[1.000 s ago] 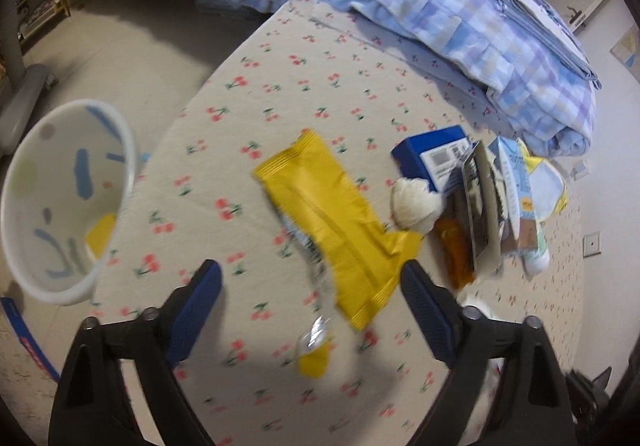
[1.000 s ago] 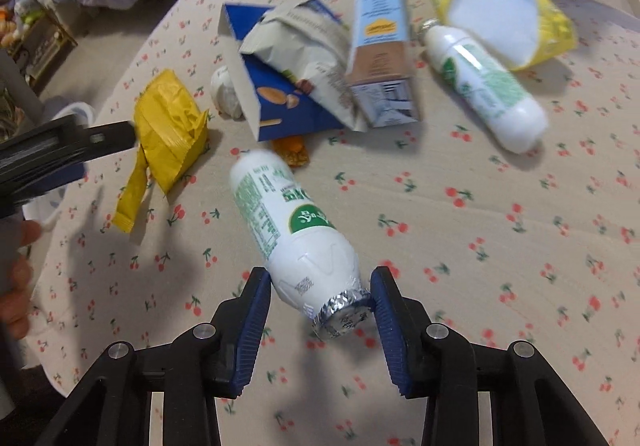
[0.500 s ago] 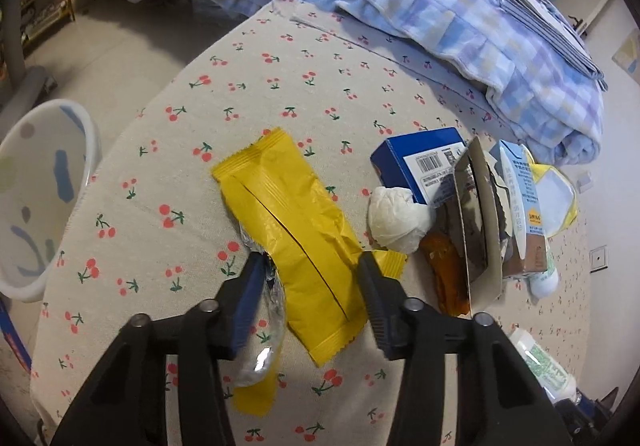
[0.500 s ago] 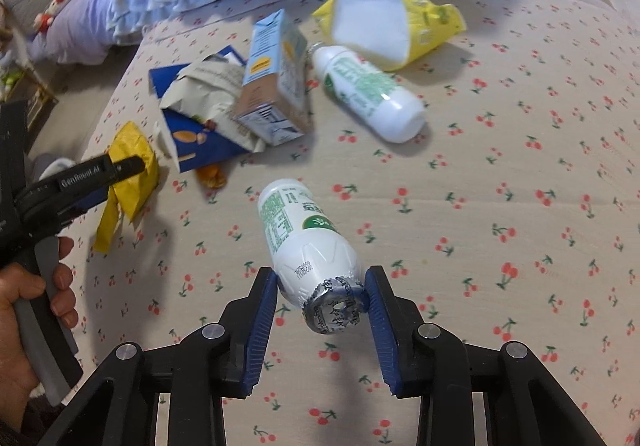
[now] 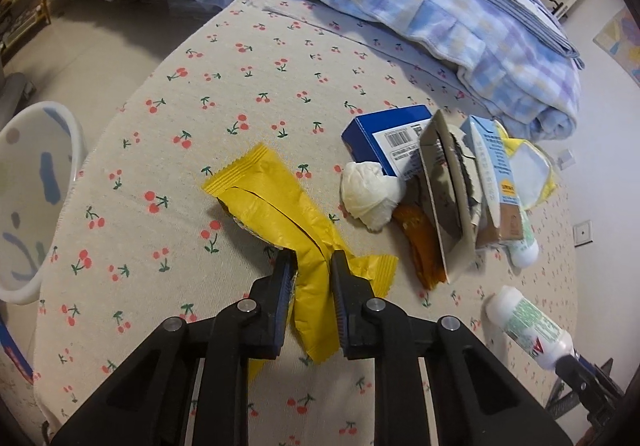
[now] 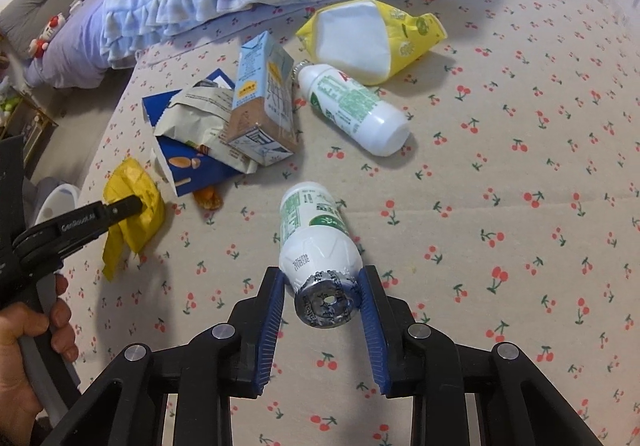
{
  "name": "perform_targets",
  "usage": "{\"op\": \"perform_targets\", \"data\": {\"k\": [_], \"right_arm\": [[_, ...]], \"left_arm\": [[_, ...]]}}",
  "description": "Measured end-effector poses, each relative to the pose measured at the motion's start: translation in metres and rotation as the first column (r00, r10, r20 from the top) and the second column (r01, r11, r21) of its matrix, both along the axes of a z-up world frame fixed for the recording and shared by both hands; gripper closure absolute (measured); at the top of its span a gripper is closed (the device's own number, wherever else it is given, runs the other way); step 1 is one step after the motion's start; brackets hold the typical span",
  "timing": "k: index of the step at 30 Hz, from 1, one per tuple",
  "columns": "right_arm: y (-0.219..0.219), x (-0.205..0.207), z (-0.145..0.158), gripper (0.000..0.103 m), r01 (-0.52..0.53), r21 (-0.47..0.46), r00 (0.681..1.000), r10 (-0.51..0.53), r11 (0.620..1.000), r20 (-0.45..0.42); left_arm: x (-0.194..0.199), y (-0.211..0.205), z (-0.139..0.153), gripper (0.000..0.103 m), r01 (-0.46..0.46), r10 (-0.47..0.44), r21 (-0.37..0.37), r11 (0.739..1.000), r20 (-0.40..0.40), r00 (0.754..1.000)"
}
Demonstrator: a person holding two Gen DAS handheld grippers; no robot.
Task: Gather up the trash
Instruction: 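Carry wrapper and bottle to the wastebasket and open both tools to drop them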
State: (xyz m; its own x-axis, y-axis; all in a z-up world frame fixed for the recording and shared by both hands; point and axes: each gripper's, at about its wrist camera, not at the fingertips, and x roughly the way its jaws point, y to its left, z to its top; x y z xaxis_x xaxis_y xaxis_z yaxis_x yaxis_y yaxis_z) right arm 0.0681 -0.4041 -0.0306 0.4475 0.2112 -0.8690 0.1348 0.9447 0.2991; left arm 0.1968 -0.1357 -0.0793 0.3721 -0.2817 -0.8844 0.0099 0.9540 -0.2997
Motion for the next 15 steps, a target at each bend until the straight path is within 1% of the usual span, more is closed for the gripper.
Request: {"op": "perform_targets", "data": {"k": [10, 11, 15], "right_arm": [[0.018, 0.001, 0.021, 0.073, -0.016, 0.023, 0.998, 0.014, 1.0, 0.059], [0.02, 0.001, 0.022, 0.075, -0.019, 0.024, 0.998, 0.018, 1.0, 0.063], [0.033, 0.003, 0.027, 0.075, -0.04, 0.027, 0.996, 0.037, 0.999, 0.076]], "left_arm": [[-0.014, 0.025, 0.029, 0.083, 0.014, -0.013, -0.038, 0.999, 0.039, 0.999], [-0.015, 0.028, 0.031, 0.083, 0.013, -0.012, -0.039, 0.999, 0.042, 0.999], [-0.02, 0.043, 0.039, 0.083, 0.008, -0.006, -0.032, 0.999, 0.056, 0.998]]}}
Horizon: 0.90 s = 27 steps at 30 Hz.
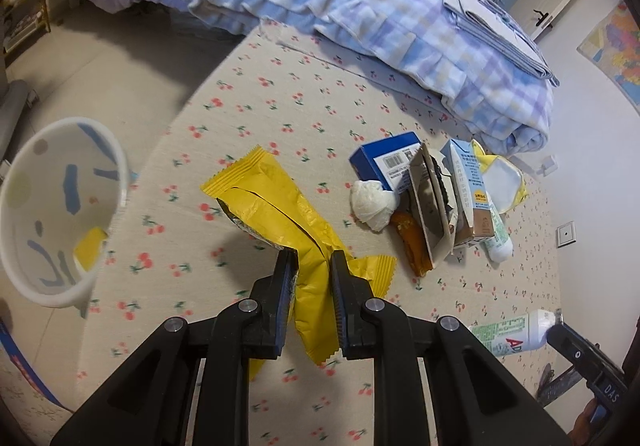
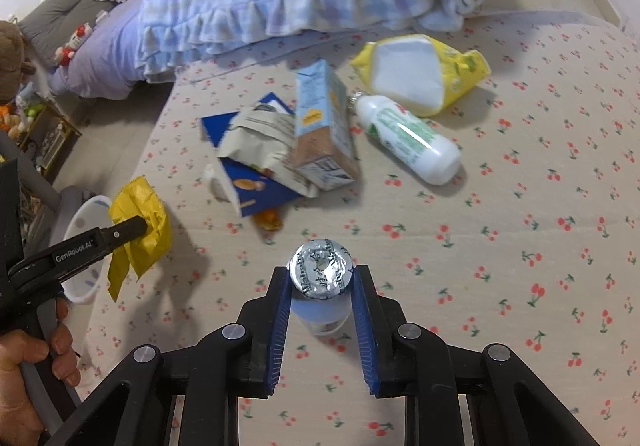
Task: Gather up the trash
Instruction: 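Carry wrapper and bottle to the wastebasket and open both tools to drop them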
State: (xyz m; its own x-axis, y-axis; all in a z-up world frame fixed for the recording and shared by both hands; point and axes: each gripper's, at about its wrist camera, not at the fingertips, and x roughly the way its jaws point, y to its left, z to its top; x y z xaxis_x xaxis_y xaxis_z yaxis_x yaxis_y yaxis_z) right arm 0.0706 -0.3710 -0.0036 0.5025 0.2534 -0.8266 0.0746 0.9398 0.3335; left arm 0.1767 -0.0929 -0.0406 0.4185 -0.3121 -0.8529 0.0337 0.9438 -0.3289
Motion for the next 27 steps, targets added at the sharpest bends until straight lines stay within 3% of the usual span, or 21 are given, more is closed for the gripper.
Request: {"op": "perform_targets", "data": {"k": [15, 27], "right_arm": [[0.037, 0.015, 0.008, 0.075, -0.05, -0.014, 0.998, 0.05, 0.999, 0.025], [0.12, 0.036, 0.013, 0.075, -0.162, -0.005, 0.985, 0.162, 0.987, 0.053]], "left_arm": [[-0.02, 0.083, 0.02, 0.083, -0.06, 0.059, 0.032, 0.998, 0.043, 0.997], [-0.029, 0.18, 0.02, 0.083, -0.2, 0.198, 0.034, 0.979, 0.055, 0.979]]}}
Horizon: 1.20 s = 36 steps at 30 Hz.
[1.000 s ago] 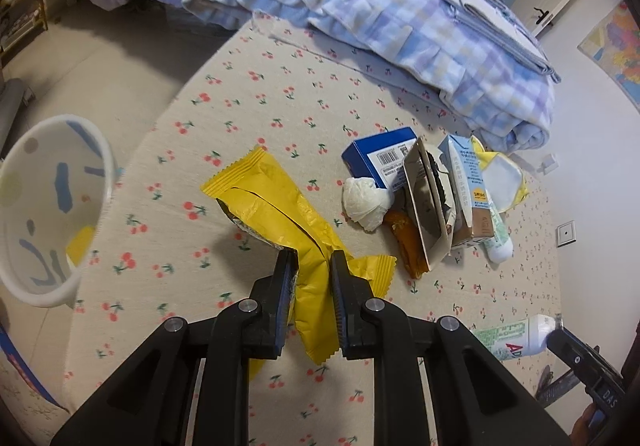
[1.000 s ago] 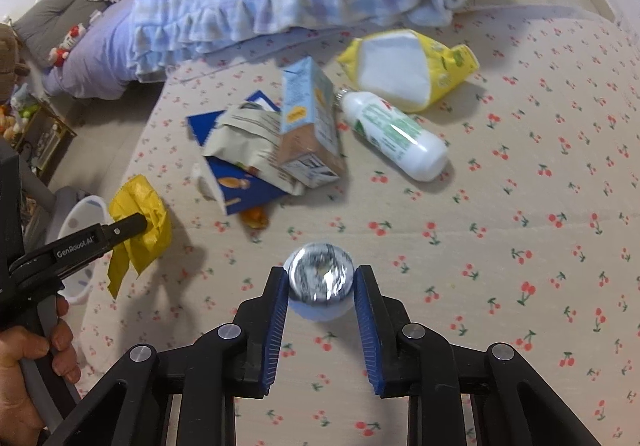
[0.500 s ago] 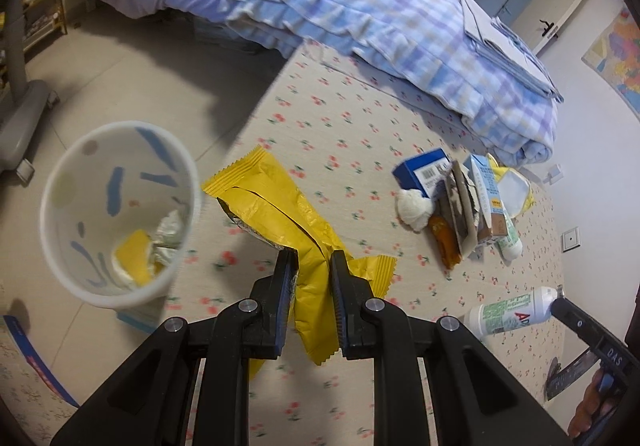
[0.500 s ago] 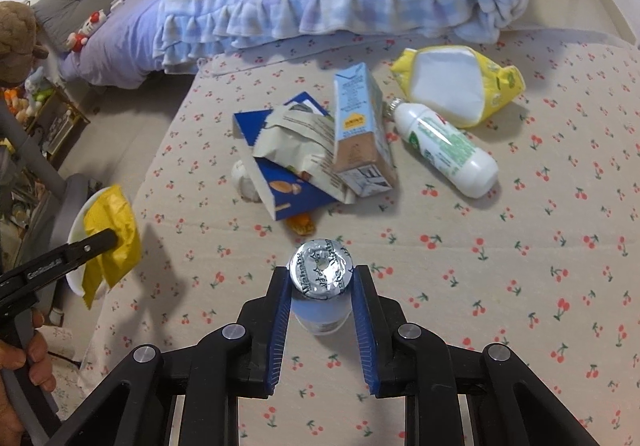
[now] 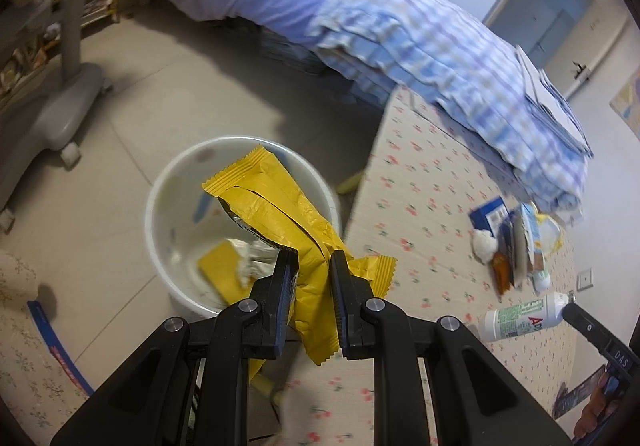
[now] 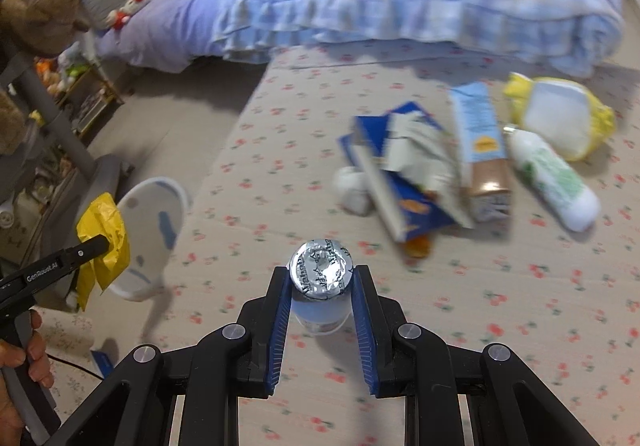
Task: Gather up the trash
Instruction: 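Carry wrapper and bottle to the wastebasket and open both tools to drop them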
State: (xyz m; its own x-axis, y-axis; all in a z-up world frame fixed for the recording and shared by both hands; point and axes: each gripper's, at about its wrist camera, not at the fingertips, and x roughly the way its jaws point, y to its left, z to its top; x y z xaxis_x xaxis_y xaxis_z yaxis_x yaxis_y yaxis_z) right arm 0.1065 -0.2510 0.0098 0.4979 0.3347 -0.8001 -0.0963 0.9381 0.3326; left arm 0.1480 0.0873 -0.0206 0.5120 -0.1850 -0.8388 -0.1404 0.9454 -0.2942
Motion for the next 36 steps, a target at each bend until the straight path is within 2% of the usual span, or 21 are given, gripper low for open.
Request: {"op": "perform_targets", "data": {"k": [5, 8, 10, 12, 13, 21, 29, 36], "right_arm": [[0.037, 0.008, -0.003, 0.075, -0.049, 0.014, 0.999, 0.049, 0.999, 0.005], [0.054, 0.012, -0.005, 0.075, -0.07, 0.025, 0.998, 0.07, 0.997, 0.007], [0.069, 0.016, -0.005, 0.075, -0.086, 0.034, 0.996, 0.086, 0.996, 0.011], [0.081, 0.019, -0.005, 0.075, -0.101, 0.044, 0.995, 0.1, 0.994, 0.019], [0.086, 0.02, -0.005, 0.075, -0.106, 0.048, 0.994, 0.105, 0.993, 0.023], [0.134, 0.035, -0.01, 0.075, -0.134, 0.076, 0.989, 0.129, 0.988, 0.065], [0.17, 0.057, -0.027, 0.075, -0.132, 0.119, 0.988, 0.121, 0.984, 0.098], [0.186, 0.067, -0.047, 0.074, -0.149, 0.137, 0.986, 0.136, 0.979, 0.096]], "left_arm": [[0.0, 0.032, -0.004, 0.083, -0.051, 0.051, -0.011, 0.999, 0.006, 0.999], [0.0, 0.043, -0.004, 0.074, -0.058, 0.058, -0.026, 0.998, 0.01, 0.998], [0.002, 0.048, -0.005, 0.061, -0.063, 0.063, -0.013, 0.998, -0.006, 0.998], [0.001, 0.052, -0.006, 0.031, -0.079, 0.08, 0.019, 0.997, -0.016, 0.997], [-0.001, 0.055, -0.005, 0.026, -0.095, 0.095, 0.042, 0.995, -0.014, 0.995], [-0.017, 0.081, -0.007, 0.02, -0.106, 0.112, 0.147, 0.983, -0.032, 0.993], [-0.031, 0.106, -0.01, 0.017, -0.115, 0.124, 0.162, 0.98, -0.05, 0.991], [-0.033, 0.108, -0.008, 0.015, -0.103, 0.112, 0.156, 0.982, -0.05, 0.992]]}}
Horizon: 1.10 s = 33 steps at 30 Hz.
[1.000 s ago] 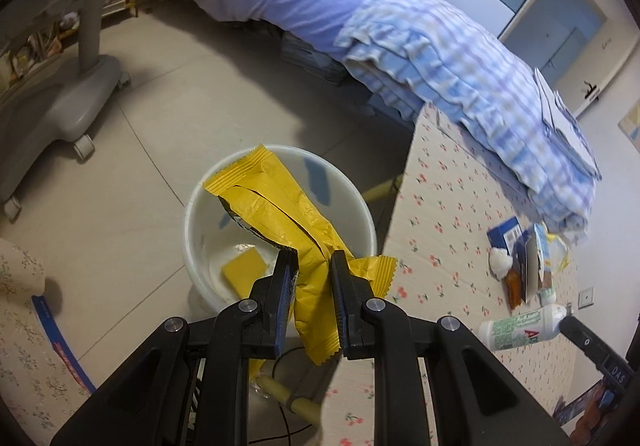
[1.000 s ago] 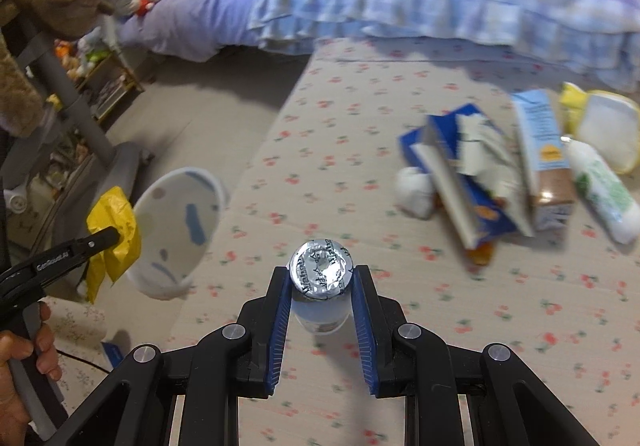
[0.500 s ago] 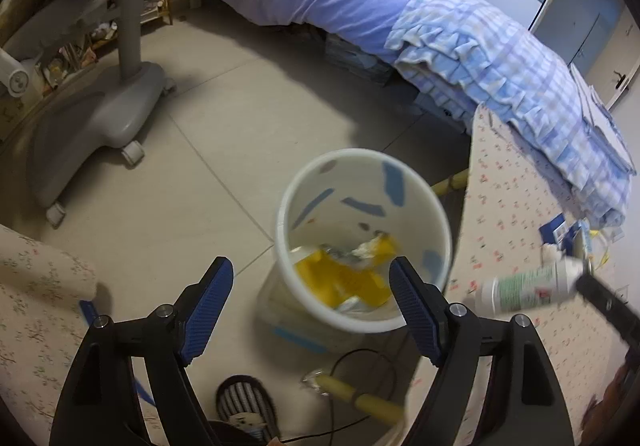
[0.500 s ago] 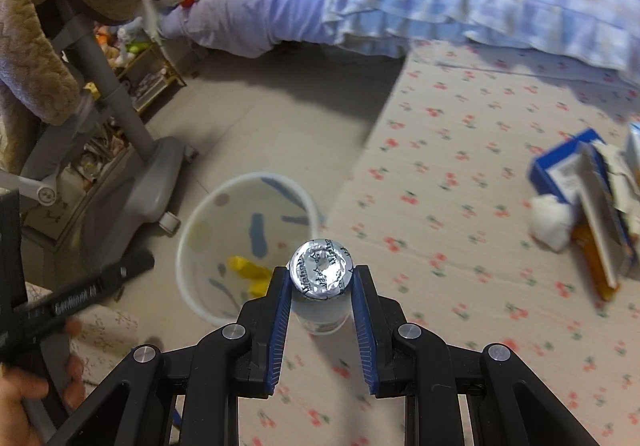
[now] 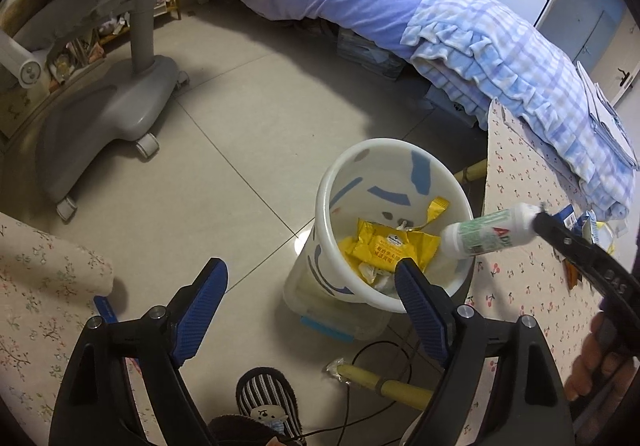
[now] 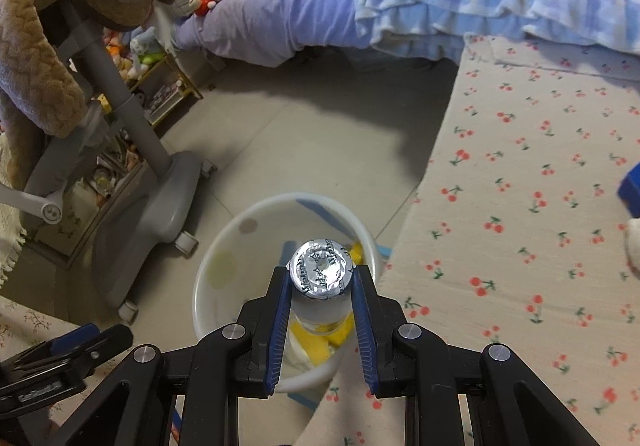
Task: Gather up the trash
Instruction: 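Carry wrapper and bottle to the wastebasket and open both tools to drop them, then grasp the torn cardboard flap with the left tool while the right tool grasps another white bottle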
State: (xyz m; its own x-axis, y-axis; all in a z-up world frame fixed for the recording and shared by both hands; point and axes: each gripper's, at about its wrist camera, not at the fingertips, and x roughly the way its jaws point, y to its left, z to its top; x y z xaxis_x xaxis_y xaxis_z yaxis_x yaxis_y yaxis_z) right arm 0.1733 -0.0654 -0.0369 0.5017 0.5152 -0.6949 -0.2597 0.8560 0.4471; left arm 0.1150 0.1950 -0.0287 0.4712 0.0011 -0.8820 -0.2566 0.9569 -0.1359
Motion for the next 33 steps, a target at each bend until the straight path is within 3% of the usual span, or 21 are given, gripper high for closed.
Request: {"op": "perform_targets", "data": {"k": [2, 3, 4, 6, 7, 16, 33], "right_arm": [[0.003, 0.001, -0.006, 0.074, -0.01, 0.007, 1.0, 0.01, 1.0, -0.013], [0.003, 0.002, -0.008, 0.067, -0.011, 0.01, 1.0, 0.011, 1.0, -0.024], [0.001, 0.003, -0.01, 0.052, -0.004, 0.007, 0.999, 0.005, 1.0, -0.04], [-0.003, 0.001, -0.009, 0.035, 0.016, 0.001, 0.999, -0.016, 1.0, -0.042], [-0.007, -0.001, -0.006, 0.033, 0.021, -0.007, 0.999, -0.022, 1.0, -0.031], [-0.044, -0.02, 0.016, 0.018, 0.067, -0.143, 0.998, -0.065, 0.987, 0.019], [-0.187, -0.059, 0.051, 0.014, 0.256, -0.192, 0.967, -0.254, 0.948, 0.035]], "left_arm": [[0.0, -0.003, 0.0, 0.015, 0.006, -0.006, 0.009, 1.0, 0.002, 1.0], [0.0, -0.005, 0.0, 0.014, 0.009, -0.009, 0.014, 1.0, 0.0, 1.0], [0.0, -0.006, 0.0, 0.014, 0.011, -0.011, 0.015, 1.0, -0.001, 1.0], [-0.001, -0.009, -0.001, 0.009, 0.019, -0.018, 0.017, 1.0, -0.006, 1.0], [-0.002, -0.01, -0.001, 0.009, 0.022, -0.022, 0.018, 1.0, -0.007, 1.0], [-0.001, -0.03, 0.005, 0.006, 0.044, -0.044, -0.006, 0.999, 0.001, 0.999], [0.018, -0.128, 0.013, 0.005, 0.159, -0.159, -0.011, 0.987, -0.009, 0.987]]}}
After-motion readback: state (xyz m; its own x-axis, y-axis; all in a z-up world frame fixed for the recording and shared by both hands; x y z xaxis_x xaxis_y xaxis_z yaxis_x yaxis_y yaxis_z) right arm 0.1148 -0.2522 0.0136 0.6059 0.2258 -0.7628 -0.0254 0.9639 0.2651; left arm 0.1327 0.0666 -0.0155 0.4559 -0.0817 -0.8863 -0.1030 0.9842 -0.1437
